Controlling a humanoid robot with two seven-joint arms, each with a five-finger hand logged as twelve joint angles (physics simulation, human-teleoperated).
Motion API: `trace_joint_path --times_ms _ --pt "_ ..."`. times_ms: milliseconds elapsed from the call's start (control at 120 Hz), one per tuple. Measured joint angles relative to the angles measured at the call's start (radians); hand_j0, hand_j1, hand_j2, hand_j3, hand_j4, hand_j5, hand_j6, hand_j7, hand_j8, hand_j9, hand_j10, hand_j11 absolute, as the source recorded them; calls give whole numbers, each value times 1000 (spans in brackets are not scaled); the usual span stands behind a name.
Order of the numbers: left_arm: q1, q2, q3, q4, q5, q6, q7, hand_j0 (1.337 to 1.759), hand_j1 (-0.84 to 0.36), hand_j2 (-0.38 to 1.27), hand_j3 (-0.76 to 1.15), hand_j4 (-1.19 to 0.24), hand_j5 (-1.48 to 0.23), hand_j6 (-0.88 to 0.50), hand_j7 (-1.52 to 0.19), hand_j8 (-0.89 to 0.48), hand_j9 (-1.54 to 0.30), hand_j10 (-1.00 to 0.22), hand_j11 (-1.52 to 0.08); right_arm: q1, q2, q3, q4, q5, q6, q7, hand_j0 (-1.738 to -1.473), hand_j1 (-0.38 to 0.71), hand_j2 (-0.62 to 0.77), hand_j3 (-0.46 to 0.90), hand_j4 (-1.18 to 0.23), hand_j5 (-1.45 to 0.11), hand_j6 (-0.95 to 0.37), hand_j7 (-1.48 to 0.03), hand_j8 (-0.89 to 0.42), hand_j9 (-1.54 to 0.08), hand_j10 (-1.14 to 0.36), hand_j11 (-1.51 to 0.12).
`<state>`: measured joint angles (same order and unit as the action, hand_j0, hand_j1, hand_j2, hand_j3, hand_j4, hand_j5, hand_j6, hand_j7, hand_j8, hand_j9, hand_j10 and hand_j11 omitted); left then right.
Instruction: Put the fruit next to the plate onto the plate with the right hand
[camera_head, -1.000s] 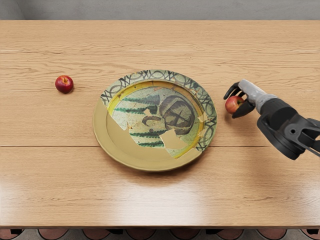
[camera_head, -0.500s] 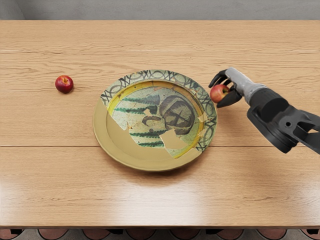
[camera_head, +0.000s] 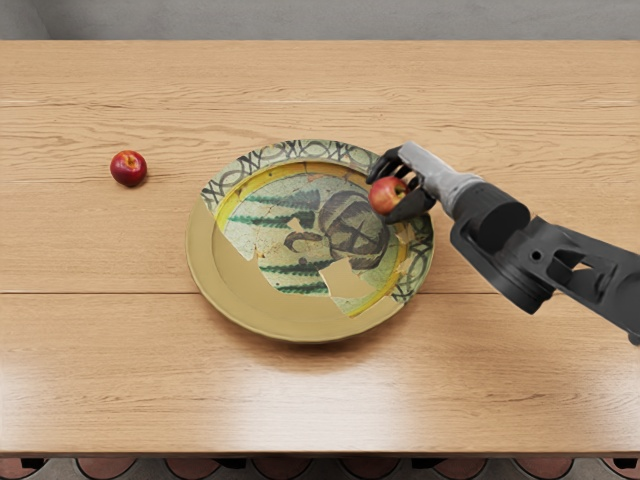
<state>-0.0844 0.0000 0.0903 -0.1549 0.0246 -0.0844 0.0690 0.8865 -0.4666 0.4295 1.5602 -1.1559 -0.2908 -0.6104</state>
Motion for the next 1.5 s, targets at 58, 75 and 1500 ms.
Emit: trace_joint_path --times_ms 58,75,1500 --pt "0 0 0 0 0 0 0 1658 339 2 0 -9 -11 -9 -11 -9 -11 -9 -11 0 11 0 -1 0 5 0 -1654 222 117 0 -631 -853 -473 -835 -411 -864 -670 -868" --pt "0 0 0 0 0 0 0 1658 339 2 0 -9 -11 -9 -11 -9 -11 -9 -11 -1 16 0 -2 0 7 0 -1654 222 116 0 -631 -851 -474 -834 -412 -863 -670 -866" --pt "0 0 0 0 0 0 0 1658 339 2 0 -9 -11 -9 -11 -9 -11 -9 -11 -36 26 260 18 205 300 0 -1658 -340 3 0 -11 -14 -10 -13 -8 -14 -12 -14"
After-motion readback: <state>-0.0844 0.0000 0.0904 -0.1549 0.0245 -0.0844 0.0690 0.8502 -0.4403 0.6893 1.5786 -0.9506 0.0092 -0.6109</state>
